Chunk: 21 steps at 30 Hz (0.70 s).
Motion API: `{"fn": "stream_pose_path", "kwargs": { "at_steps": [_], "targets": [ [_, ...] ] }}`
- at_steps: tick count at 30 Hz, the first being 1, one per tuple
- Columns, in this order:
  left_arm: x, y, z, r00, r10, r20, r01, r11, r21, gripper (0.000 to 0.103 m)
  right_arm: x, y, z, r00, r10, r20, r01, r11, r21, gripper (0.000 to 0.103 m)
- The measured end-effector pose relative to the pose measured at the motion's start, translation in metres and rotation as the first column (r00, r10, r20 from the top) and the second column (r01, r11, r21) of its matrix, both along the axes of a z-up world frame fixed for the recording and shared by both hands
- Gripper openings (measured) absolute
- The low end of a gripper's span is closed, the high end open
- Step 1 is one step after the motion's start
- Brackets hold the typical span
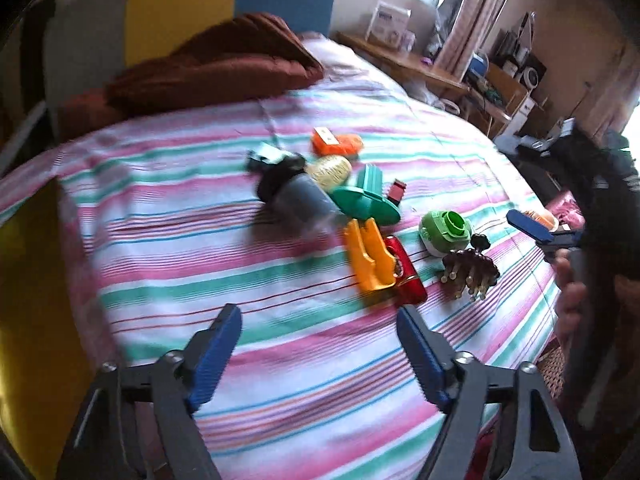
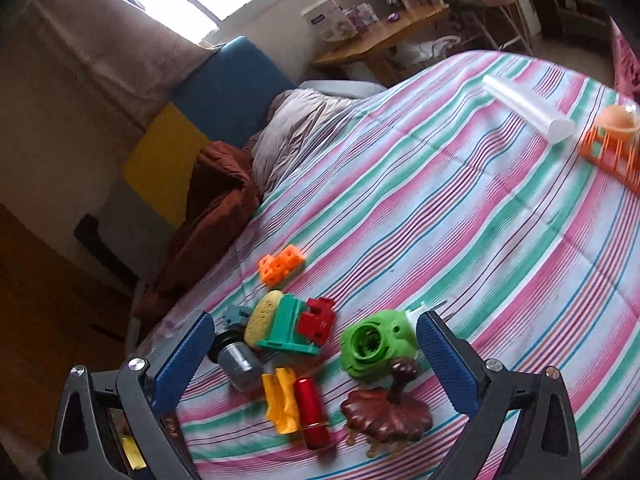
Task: Organize rigid objects
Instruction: 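Move both grippers over the toy pile, left toward the yellow piece, then close the left gripper on the yellow comb-like piece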
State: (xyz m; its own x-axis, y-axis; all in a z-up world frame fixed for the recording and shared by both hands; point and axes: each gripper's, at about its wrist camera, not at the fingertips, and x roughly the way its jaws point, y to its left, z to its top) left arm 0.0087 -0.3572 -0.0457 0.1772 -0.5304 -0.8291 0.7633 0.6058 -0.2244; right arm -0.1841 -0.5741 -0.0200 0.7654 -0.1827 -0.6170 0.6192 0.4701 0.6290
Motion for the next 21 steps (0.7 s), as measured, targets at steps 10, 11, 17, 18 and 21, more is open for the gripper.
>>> {"fn": "stream_pose_path", "kwargs": {
  "at_steps": [10, 11, 17, 18, 21],
  "targets": [
    [0.012, -0.062, -0.022, 0.995, 0.023, -0.094, -0.022, 1.000, 0.004, 0.068, -0.003, -0.005, -0.004, 0.999, 0.003, 0.038, -0.005, 0.998, 0.066, 0.103],
    [0.013, -0.069, -0.025, 0.995, 0.025, -0.096, -0.024, 1.000, 0.008, 0.065, -0.003, -0.005, -0.004, 0.999, 0.004, 0.042, -0.007, 0.998, 0.065, 0.103],
    [0.019, -0.086, -0.044, 0.996, 0.026, -0.082, -0.021, 0.998, 0.050, 0.045, -0.005, -0.008, -0.006, 0.999, -0.013, 0.045, 0.009, 0.996, 0.084, 0.103],
    [0.019, -0.084, -0.045, 0.997, 0.028, -0.074, -0.024, 0.998, 0.055, 0.043, -0.005, -0.008, -0.007, 0.999, -0.015, 0.046, 0.011, 0.996, 0.087, 0.103],
    [0.019, -0.076, -0.046, 0.999, 0.018, -0.049, -0.014, 0.998, 0.064, 0.036, -0.004, -0.009, -0.006, 0.999, -0.009, 0.044, 0.005, 0.996, 0.084, 0.103]
  ]
}}
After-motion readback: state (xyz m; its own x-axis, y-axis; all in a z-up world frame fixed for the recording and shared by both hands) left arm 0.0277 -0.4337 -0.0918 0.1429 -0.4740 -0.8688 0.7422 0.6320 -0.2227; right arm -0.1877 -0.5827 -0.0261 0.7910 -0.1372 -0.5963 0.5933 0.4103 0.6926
